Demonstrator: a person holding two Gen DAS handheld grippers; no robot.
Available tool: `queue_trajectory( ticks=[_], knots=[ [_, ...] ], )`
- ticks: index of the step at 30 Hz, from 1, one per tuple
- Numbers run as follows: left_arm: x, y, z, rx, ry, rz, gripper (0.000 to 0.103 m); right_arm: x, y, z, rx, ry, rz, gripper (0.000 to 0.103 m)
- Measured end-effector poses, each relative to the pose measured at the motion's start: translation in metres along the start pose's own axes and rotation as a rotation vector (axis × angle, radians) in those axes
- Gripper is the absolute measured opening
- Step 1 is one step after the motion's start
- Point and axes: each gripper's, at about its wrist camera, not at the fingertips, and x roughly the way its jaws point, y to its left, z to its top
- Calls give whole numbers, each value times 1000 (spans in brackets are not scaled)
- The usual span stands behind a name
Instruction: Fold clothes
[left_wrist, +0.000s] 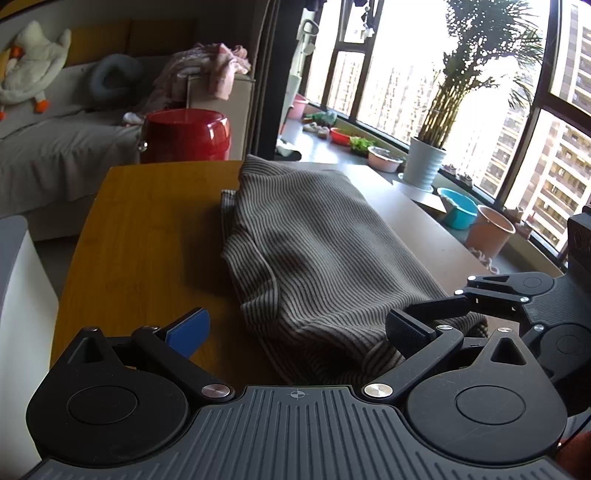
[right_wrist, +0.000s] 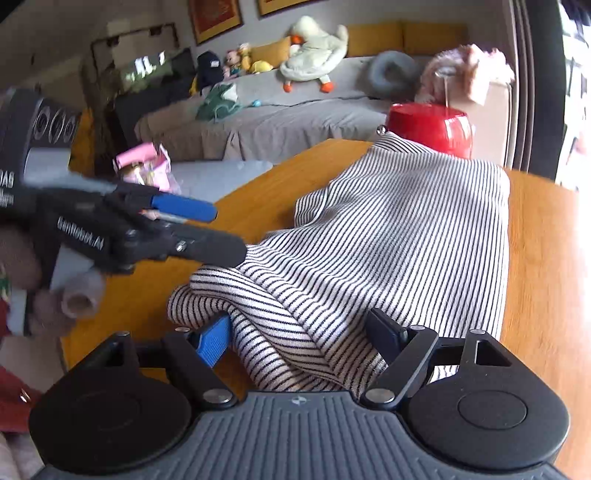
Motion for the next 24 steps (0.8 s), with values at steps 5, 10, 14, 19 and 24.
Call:
queue_trajectory(
  ticks=[5,10,14,19,24],
  knots=[
    [-16,0,-4,72,-46,-26,103,0,-10,2,68,-3,33,80],
    [-23,-19,-21,286,-37,-63,103,2,-23,6,124,-8,65,80],
    [-11,-42,-36,462,-17,-42,103,4,-28,7,143,-12,79,80],
    [28,-65,-48,687,-69,42,103,-1,-27,4,144,-21,77,80],
    [45,-71,-51,773,-107,28,93,-23,-8,-1,-18,-53,-18,80]
  ],
)
